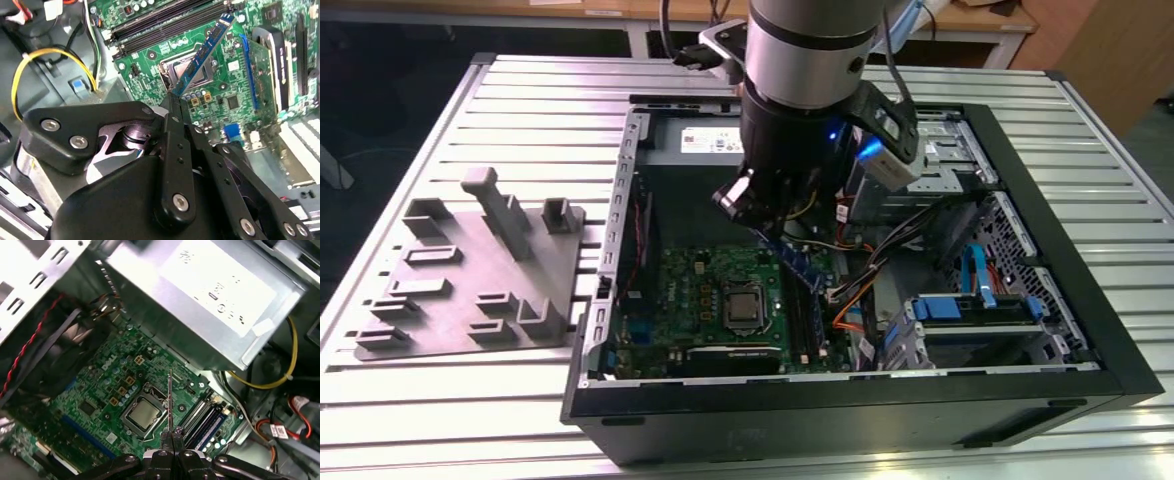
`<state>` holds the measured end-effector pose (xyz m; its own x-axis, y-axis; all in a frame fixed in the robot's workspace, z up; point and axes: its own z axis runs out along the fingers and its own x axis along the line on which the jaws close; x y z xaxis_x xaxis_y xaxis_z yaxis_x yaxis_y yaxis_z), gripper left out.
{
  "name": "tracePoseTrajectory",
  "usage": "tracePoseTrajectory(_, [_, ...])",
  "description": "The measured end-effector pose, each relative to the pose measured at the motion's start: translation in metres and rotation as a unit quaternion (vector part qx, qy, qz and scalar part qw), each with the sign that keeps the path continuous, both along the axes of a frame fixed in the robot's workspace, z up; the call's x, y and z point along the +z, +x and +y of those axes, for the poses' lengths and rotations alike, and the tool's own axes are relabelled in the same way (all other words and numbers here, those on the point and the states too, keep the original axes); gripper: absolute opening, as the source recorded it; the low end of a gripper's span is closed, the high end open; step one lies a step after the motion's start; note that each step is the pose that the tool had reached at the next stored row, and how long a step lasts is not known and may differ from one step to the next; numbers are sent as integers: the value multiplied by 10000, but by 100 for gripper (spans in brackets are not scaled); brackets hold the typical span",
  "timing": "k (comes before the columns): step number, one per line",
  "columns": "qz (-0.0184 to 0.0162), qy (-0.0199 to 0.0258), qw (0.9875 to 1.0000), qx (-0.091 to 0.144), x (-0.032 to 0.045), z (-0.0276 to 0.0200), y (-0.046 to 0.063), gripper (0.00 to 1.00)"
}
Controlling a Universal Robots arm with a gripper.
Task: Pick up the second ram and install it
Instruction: 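Insert the second ram into the second slot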
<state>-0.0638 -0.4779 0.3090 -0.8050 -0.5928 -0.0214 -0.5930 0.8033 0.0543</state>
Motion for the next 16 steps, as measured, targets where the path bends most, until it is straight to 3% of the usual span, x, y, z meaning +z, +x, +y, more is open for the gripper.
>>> tracePoseTrajectory(4, [0, 0, 9994, -359, -6, 0, 0, 8])
tracePoseTrajectory(8, [0, 0, 9974, -721, -12, 0, 0, 8])
tracePoseTrajectory(12, [0, 0, 9941, -1084, -19, 0, 0, 8])
tracePoseTrajectory(16, [0, 1, 9895, -1446, -27, 0, 0, 8])
